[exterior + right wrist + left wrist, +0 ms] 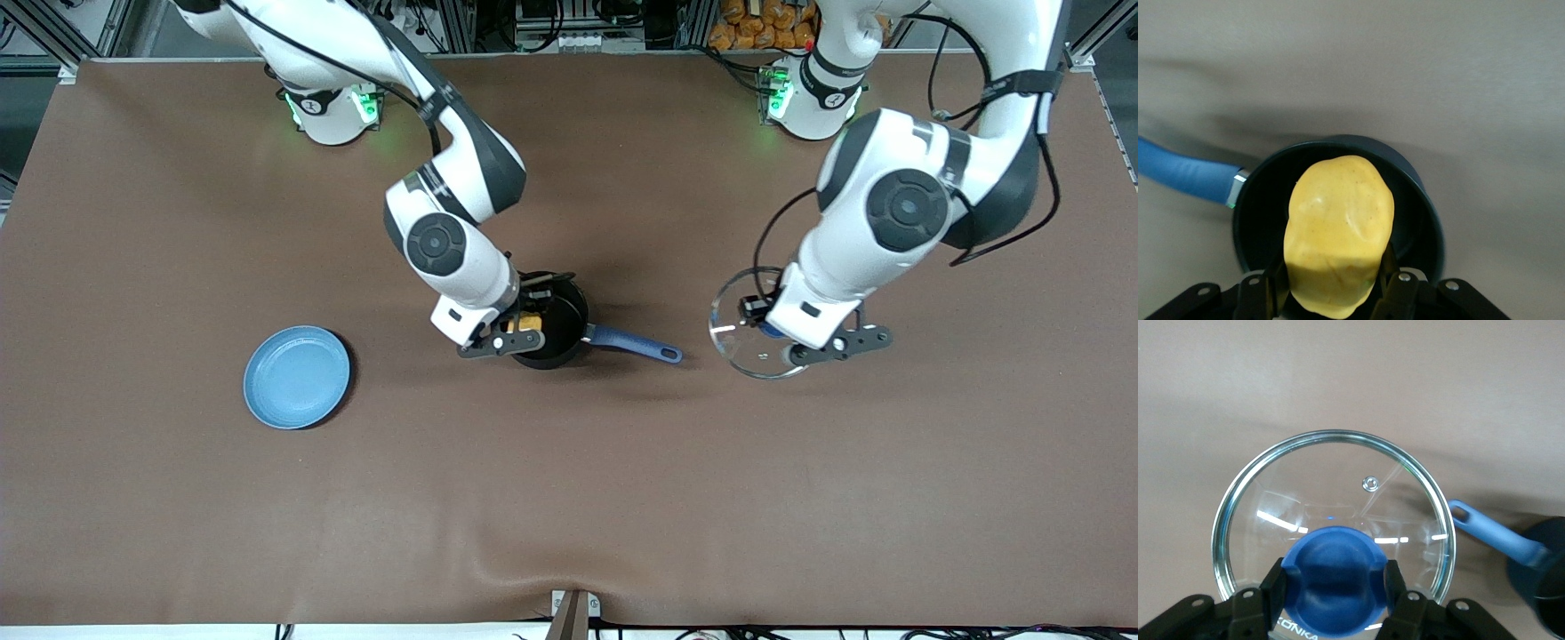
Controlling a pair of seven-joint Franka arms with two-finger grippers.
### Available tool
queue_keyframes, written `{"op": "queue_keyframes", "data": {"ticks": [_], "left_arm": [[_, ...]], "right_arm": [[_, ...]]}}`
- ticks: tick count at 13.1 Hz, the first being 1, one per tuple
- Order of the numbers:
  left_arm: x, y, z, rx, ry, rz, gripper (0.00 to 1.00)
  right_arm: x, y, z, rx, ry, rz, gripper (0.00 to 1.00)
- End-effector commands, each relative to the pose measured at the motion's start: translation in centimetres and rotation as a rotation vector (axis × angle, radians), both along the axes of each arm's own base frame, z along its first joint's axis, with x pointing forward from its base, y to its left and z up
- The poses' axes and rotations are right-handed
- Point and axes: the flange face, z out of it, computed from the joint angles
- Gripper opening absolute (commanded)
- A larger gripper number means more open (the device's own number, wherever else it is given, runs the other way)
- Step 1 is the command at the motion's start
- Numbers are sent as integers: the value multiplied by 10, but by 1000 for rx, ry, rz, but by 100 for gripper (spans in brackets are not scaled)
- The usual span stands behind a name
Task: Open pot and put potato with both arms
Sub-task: 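Lower the potato into the pot while the left gripper sets the lid down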
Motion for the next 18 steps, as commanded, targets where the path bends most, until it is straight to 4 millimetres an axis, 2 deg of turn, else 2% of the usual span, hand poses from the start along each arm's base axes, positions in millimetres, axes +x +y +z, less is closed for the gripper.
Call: {"op": "queue_keyframes", "data": {"ticks": [1, 3, 5, 7, 9, 11, 12, 16, 17, 18], "left_arm": [[-11, 40, -18, -32, -35, -65, 0], [-10, 65, -43, -39, -54, -98, 0], [-13, 80, -63, -44, -77, -129, 0], [-11, 106, -84, -46, -85, -126, 0], [-12, 123, -99, -44, -102, -145, 0], [-6, 159, -119, -46, -114, -173, 0], [-6, 164, -130, -48, -122, -185, 0], [-9, 163, -161, -52, -181, -183, 0], [-10, 162, -169, -54, -190, -183, 0], [-10, 162, -176, -55, -192, -182, 0]], "right_arm": [[-8, 19, -24, -1, -8, -17, 21], [-12, 22, -27, -5, -2, -22, 21], [-11, 19, -39, -17, 8, -25, 21], [-10, 17, -52, -26, 16, -31, 21], [-11, 17, -62, -32, 17, -73, 21], [-17, 23, -69, -41, 14, -68, 21], [-17, 23, -71, -42, 14, -69, 22], [-22, 28, -83, -47, 18, -76, 22], [-22, 28, -83, -47, 18, -76, 25], [-22, 28, -83, -47, 18, -76, 36]]}}
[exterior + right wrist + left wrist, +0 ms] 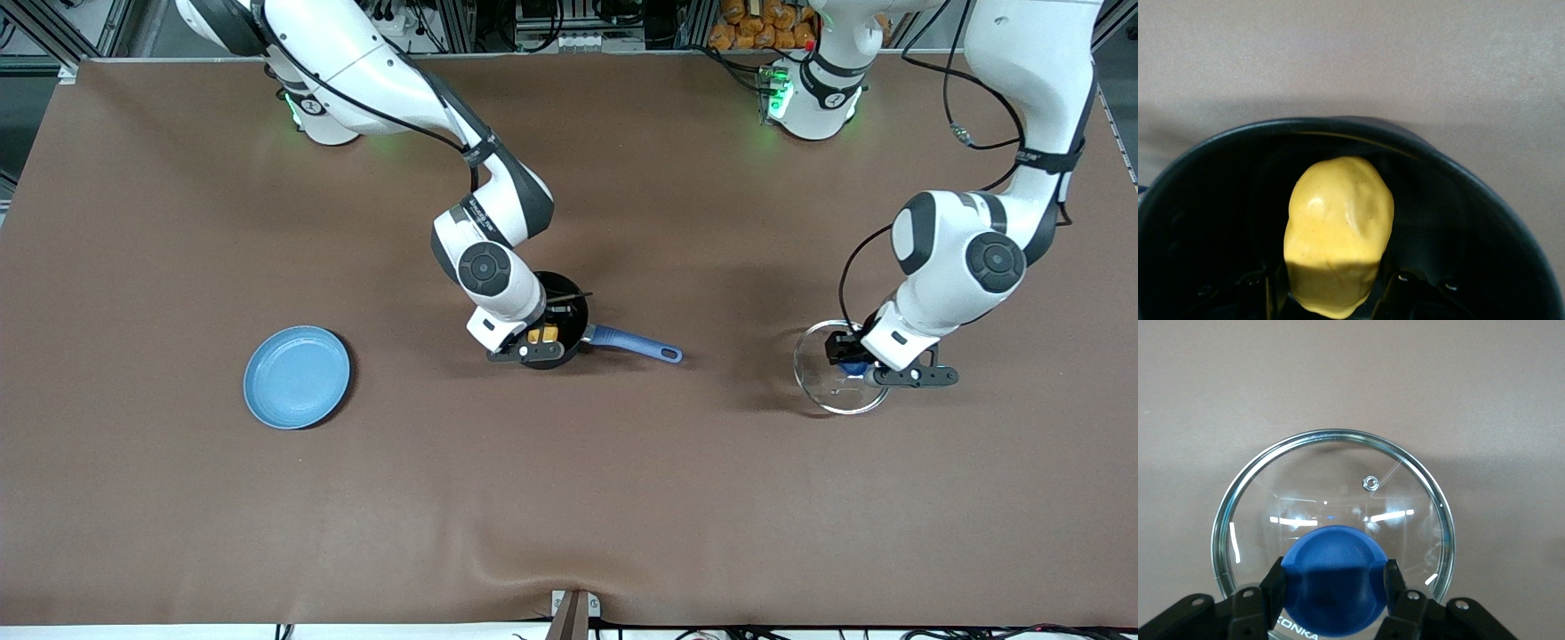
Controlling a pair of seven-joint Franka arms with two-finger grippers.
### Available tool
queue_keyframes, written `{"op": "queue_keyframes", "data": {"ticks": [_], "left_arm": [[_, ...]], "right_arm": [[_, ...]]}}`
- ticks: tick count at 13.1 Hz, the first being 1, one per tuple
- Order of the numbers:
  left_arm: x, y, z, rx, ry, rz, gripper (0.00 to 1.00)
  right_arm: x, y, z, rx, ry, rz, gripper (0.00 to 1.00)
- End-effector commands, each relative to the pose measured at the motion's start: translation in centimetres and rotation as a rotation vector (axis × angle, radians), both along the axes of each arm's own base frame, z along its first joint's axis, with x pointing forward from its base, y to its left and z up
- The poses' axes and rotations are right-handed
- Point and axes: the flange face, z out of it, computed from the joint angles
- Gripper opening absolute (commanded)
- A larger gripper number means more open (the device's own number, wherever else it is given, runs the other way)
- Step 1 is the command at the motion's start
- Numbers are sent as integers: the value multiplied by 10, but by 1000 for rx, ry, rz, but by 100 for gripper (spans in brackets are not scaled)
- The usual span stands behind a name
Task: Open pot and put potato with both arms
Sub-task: 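Lower the potato into the pot while the left gripper sets the lid down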
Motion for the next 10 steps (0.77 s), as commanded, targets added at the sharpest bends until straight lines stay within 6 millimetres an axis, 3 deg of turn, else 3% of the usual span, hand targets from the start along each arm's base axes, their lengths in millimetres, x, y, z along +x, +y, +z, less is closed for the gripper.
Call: {"op": "queue_keyframes", "data": {"ticks": [1, 2, 3, 4, 6, 10], "left_arm": [[-2, -1, -9, -10, -26, -3, 0], [-3, -1, -11, -10, -21, -2, 0], [-4, -1, -14, -10, -17, -3, 0], [-4, -1, -17, -10, -12, -3, 0], [-5, 0, -23, -10, -2, -6, 0], [-4, 1, -29, -10, 4, -3, 0]], "right_arm": [[-1, 4, 0, -6, -12, -14, 51], [-1, 4, 0, -6, -12, -15, 76], [1, 2, 1, -5, -13, -20, 93], [3, 0, 1, -5, -13, -25, 100], [8, -3, 5, -1, -16, -30, 100], [26, -19, 34, 4, -45, -51, 100]]}}
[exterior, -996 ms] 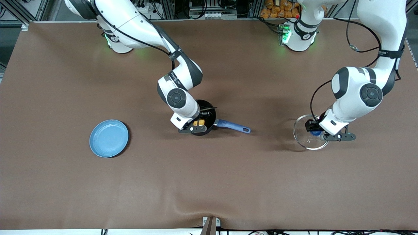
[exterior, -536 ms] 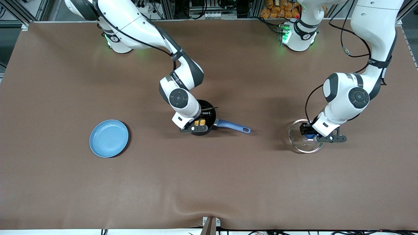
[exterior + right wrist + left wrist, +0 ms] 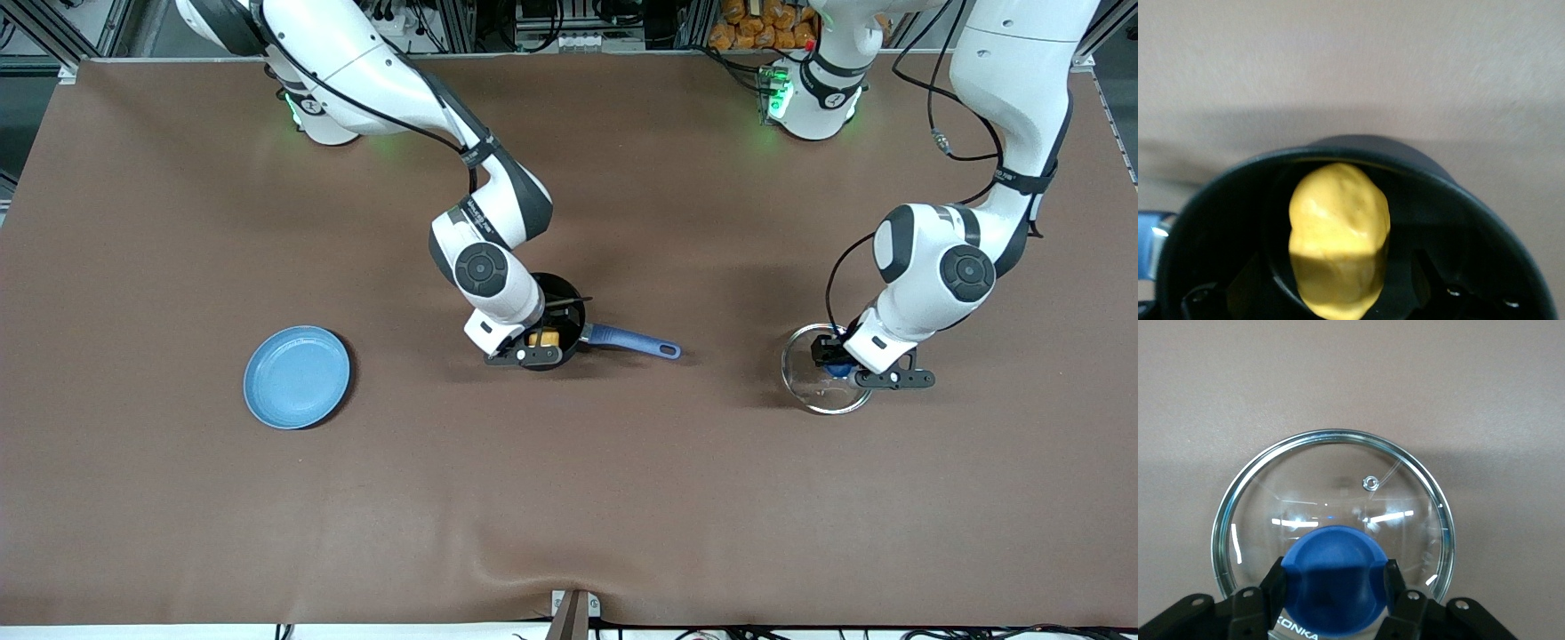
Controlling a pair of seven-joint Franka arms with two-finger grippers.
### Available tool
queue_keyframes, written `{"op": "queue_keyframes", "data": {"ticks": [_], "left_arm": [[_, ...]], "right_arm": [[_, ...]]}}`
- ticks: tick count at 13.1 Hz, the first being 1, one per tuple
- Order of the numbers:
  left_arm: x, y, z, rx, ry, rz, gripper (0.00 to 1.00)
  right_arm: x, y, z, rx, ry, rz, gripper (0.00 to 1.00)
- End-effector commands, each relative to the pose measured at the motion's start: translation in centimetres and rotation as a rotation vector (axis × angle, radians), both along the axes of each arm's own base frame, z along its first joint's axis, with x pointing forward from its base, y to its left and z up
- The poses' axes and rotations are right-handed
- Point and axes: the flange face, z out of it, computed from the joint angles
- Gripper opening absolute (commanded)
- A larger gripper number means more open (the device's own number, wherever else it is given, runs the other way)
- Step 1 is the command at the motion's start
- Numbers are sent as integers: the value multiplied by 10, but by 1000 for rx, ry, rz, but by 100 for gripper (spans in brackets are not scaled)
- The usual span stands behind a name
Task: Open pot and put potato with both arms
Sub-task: 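Lower the potato into the pot while the left gripper sets the lid down, then open both grippers and raise both arms away from the pot and lid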
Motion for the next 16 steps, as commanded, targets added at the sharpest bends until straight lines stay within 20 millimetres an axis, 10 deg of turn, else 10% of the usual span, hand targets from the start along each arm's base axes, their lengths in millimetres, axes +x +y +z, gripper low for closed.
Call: {"op": "queue_keyframes", "data": {"ticks": [1, 6, 9, 12, 16], "left_arm": [[1, 2, 2, -4, -20, -6, 0], [4, 11, -2, -3, -25, -22, 0], [6, 18, -7, -5, -33, -9, 0], [10, 17, -5, -11, -43, 8, 100], [26, 31, 65, -6, -146, 37, 100]], "right_arm": [[16, -21, 41, -15, -12, -28, 100], [47, -84, 158, -33, -87, -91, 100], [77, -164, 217, -56, -156, -196, 100], [95, -246, 254, -101, -135, -88, 100], [104, -334, 286, -118, -88, -26, 100]]}}
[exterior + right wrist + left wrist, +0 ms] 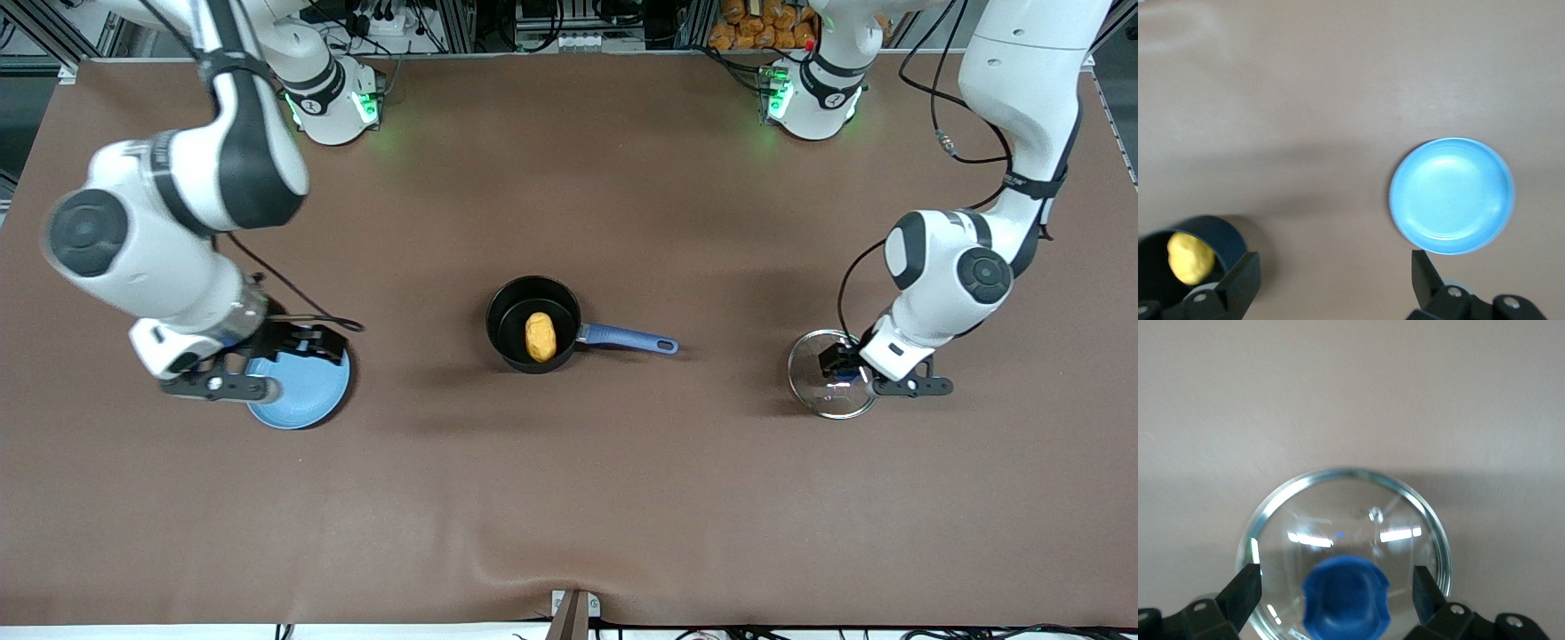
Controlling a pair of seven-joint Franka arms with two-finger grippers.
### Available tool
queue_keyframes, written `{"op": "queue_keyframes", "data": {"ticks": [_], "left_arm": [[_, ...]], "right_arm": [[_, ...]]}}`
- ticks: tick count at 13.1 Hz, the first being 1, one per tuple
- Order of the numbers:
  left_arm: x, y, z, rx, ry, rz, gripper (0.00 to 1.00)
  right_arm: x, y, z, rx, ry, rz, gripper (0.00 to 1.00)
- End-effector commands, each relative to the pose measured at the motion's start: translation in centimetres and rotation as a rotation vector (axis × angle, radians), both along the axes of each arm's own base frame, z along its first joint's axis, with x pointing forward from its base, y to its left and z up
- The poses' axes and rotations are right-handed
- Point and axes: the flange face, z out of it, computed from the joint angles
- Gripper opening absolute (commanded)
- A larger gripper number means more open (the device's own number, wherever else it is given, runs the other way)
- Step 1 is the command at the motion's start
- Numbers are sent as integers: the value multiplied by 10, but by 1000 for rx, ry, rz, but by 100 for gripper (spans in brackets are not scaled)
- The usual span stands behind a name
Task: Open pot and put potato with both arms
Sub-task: 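Open both grippers and raise both arms away from the pot and lid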
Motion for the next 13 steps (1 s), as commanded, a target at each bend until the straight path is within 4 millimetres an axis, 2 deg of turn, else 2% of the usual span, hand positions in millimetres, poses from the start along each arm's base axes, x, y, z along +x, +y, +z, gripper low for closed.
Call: {"op": "queue_keyframes", "data": {"ticks": [1, 3, 5, 9, 11, 13], "left_arm": [[6, 2, 66, -2, -62, 6, 100], [16, -1, 108, 2, -43, -1, 100], [23, -8, 148, 0, -21, -14, 100], [16, -12, 230, 13, 10, -26, 100], [4, -11, 270, 21, 46, -31, 100], [-10, -14, 307, 24, 67, -33, 100]], "right_arm": [[2, -47, 28, -1, -9, 61, 100], [1, -90, 35, -6, -2, 104, 100], [1, -123, 39, -17, -2, 152, 100], [0, -196, 49, -18, -24, 110, 100], [-4, -219, 48, -11, -11, 72, 100], [-5, -215, 51, 12, 11, 68, 100]]}}
